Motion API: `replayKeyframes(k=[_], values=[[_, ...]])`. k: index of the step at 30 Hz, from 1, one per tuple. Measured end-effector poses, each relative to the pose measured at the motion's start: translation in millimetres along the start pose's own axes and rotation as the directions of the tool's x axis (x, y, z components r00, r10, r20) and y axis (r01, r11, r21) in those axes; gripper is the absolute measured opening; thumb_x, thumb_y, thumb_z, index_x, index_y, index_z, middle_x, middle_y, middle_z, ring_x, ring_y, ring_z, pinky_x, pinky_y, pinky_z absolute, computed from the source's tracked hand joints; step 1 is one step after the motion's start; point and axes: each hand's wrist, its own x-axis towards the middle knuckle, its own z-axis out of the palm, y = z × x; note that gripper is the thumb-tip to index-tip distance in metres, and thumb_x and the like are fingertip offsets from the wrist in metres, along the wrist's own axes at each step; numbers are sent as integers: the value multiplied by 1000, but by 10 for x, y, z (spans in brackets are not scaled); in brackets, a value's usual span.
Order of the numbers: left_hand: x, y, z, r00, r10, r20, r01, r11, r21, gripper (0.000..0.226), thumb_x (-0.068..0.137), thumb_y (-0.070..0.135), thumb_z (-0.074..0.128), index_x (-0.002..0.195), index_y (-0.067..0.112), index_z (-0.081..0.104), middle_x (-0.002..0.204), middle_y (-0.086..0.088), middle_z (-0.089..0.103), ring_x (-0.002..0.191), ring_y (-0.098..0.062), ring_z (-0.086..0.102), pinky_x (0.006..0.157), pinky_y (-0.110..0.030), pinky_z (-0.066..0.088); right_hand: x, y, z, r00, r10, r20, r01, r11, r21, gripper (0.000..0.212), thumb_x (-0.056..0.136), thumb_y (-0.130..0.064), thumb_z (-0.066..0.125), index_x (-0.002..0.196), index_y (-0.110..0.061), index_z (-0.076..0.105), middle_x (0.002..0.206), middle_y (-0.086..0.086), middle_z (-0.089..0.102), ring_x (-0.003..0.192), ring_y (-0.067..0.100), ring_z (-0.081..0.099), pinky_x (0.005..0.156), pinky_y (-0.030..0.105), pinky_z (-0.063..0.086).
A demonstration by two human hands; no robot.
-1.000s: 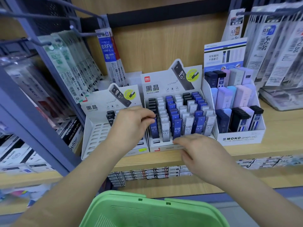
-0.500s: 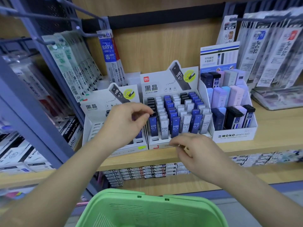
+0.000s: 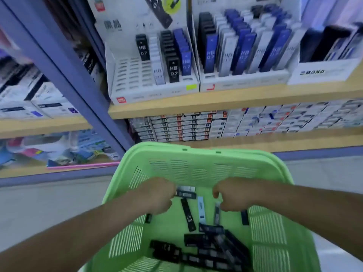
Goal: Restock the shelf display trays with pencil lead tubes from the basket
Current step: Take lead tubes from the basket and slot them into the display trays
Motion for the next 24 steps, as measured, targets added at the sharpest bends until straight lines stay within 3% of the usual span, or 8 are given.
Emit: replayKeyframes(k=[2, 5, 7, 10, 14, 19, 24], values=[[157, -21, 299, 998, 46, 41, -50, 993, 106, 42, 90, 14, 58, 131, 15, 51, 126, -11, 53, 113, -30, 52, 91, -42, 50, 217, -18, 320, 998, 45, 44, -47, 998, 47, 53, 95, -28, 57, 141, -6, 44, 129, 14, 57, 116, 29, 55, 87, 32, 47], [359, 46, 604, 989, 138, 61, -148, 965, 217, 71, 84, 18, 68, 144, 15, 30, 147, -15, 29, 129, -34, 34, 92, -48, 50, 426, -25, 804, 987, 152, 51, -157, 983, 100, 87, 81, -48, 74, 146, -12, 31, 134, 15, 46, 119, 31, 50, 94, 35, 46], [465, 164, 779, 972, 203, 118, -226, 944, 242, 80, 82, 33, 72, 146, 15, 26, 150, -15, 22, 134, -34, 26, 91, -47, 49, 465, -15, 1073, 965, 254, 61, -260, 957, 129, 109, 66, -54, 84, 148, -12, 24, 137, 18, 39, 124, 35, 44, 100, 41, 44], [552, 452, 1059, 919, 365, 148, -392, 883, 259, 95, 78, 51, 70, 148, 14, 18, 149, -13, 22, 133, -33, 24, 90, -49, 46, 490, -50, 1361, 928, 361, 89, -371, 916, 152, 127, 57, -51, 90, 150, -13, 11, 143, 22, 26, 133, 40, 35, 103, 49, 41], [587, 598, 1320, 913, 397, 96, -407, 869, 281, 118, 69, 63, 72, 151, 16, 2, 154, -10, 9, 135, -35, 17, 94, -55, 43, 525, -131, 1600, 923, 385, 0, -385, 923, 0, 140, 60, -50, 89, 153, -13, -8, 147, 28, 16, 136, 44, 27, 104, 50, 40], [592, 514, 1355, 904, 427, -6, -401, 855, 330, 109, 68, 54, 75, 147, 11, 15, 143, -8, 26, 124, -27, 29, 88, -47, 47, 463, -88, 1648, 966, 236, -106, -241, 970, -33, 126, 67, -43, 86, 153, -9, 1, 143, 22, 26, 128, 41, 34, 109, 47, 33], [723, 342, 1115, 989, 126, -80, -108, 975, 195, 61, 82, 38, 63, 131, 14, 36, 128, -8, 44, 118, -26, 41, 96, -46, 42, 541, 27, 1592, 932, 331, -147, -250, 882, 400, 106, 70, -30, 84, 151, -21, 17, 137, 20, 27, 123, 40, 42, 104, 44, 43]])
